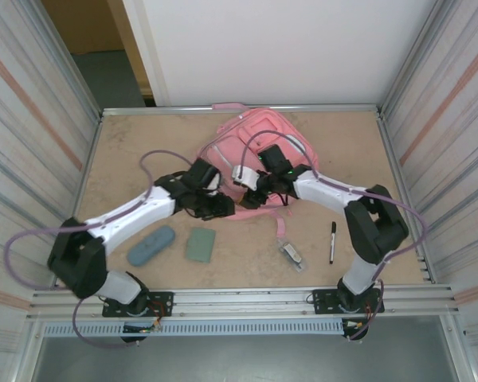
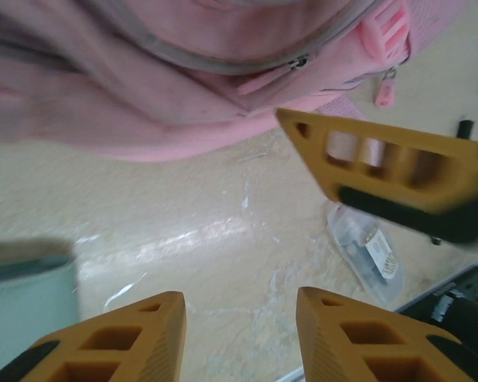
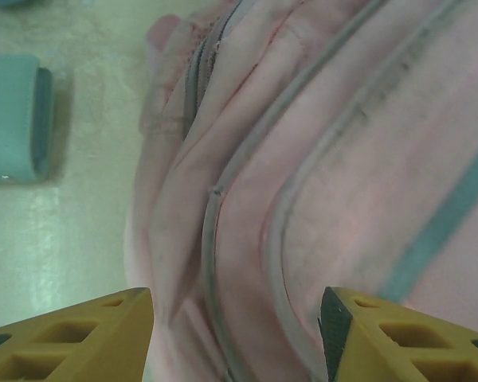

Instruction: Pack books, pencil case, and school supplies into a backpack

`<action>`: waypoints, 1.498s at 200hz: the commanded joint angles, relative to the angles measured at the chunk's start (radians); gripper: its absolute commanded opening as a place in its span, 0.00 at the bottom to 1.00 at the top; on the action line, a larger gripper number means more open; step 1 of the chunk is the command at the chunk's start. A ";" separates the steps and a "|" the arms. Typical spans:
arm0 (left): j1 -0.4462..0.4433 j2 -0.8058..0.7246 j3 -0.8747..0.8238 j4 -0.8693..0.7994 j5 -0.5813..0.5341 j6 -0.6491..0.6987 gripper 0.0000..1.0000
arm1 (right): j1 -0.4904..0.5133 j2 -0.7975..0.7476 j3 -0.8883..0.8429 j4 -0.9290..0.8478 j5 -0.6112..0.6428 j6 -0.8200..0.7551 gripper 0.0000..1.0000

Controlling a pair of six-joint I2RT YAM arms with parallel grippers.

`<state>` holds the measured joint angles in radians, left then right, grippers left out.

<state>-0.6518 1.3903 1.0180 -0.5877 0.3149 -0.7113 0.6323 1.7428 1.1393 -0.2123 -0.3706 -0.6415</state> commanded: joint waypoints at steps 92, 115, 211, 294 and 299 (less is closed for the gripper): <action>0.057 -0.224 -0.143 0.099 0.059 -0.009 0.47 | 0.060 0.078 -0.050 0.341 0.427 -0.147 0.51; 0.057 -0.220 -0.148 0.112 0.056 -0.009 0.47 | 0.067 0.073 -0.064 0.364 0.419 -0.182 0.52; 0.056 -0.223 -0.164 0.208 0.010 0.056 0.47 | 0.060 -0.015 -0.042 0.390 0.251 0.006 0.00; 0.004 0.018 -0.007 0.350 -0.069 0.253 0.45 | -0.024 -0.092 -0.038 0.438 0.066 0.220 0.00; -0.004 0.034 0.006 0.354 -0.075 0.273 0.46 | -0.026 -0.095 -0.038 0.438 0.060 0.228 0.00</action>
<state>-0.6250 1.3701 0.9577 -0.2852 0.2787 -0.5587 0.6193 1.7195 1.0859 0.1501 -0.2119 -0.5194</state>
